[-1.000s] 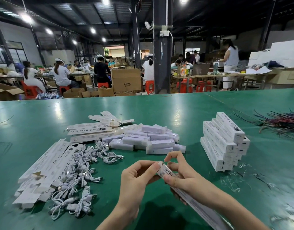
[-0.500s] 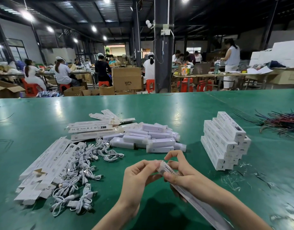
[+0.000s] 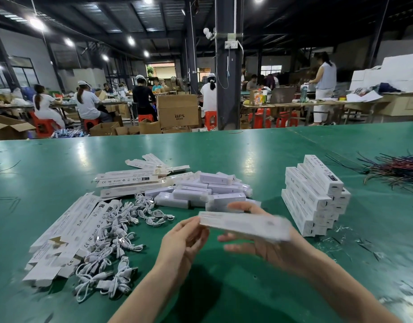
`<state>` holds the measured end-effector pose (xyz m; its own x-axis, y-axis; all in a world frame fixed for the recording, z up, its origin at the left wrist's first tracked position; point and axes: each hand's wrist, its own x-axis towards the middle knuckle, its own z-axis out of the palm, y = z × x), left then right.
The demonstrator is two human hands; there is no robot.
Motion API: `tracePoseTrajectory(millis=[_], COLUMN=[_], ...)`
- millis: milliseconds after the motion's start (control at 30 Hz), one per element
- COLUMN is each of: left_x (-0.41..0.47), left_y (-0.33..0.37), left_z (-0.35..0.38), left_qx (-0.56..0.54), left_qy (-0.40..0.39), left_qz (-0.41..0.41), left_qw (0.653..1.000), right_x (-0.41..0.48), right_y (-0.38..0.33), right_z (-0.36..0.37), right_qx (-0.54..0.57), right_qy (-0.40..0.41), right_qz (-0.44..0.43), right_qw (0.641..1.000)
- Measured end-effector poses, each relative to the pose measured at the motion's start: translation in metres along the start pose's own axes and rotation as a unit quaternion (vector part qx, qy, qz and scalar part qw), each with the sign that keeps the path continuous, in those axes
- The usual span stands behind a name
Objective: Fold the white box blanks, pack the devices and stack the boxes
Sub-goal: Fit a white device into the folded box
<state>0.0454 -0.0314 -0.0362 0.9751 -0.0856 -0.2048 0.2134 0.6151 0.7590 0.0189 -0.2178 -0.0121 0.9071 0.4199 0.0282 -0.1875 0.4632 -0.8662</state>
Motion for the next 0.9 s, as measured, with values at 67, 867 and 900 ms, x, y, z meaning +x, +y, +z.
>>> tracePoseTrajectory(millis=[67,867,900], left_x=[0.005,0.122,0.120], left_y=[0.001,-0.012,-0.012], left_z=[-0.005,0.019,0.018], left_qx=[-0.019,0.843,0.837], left_qy=[0.014,0.007,0.008], left_qz=[-0.022,0.387,0.398], left_qw=[0.999,0.372,0.375], right_x=[-0.008,0.009,0.009], right_y=[0.000,0.032,0.032], right_z=[-0.003,-0.014,-0.013], right_qx=[0.003,-0.692,-0.686], right_qy=[-0.031,0.202,0.206], right_qz=[-0.053,-0.348,-0.348], right_qw=[0.998,0.600,0.604])
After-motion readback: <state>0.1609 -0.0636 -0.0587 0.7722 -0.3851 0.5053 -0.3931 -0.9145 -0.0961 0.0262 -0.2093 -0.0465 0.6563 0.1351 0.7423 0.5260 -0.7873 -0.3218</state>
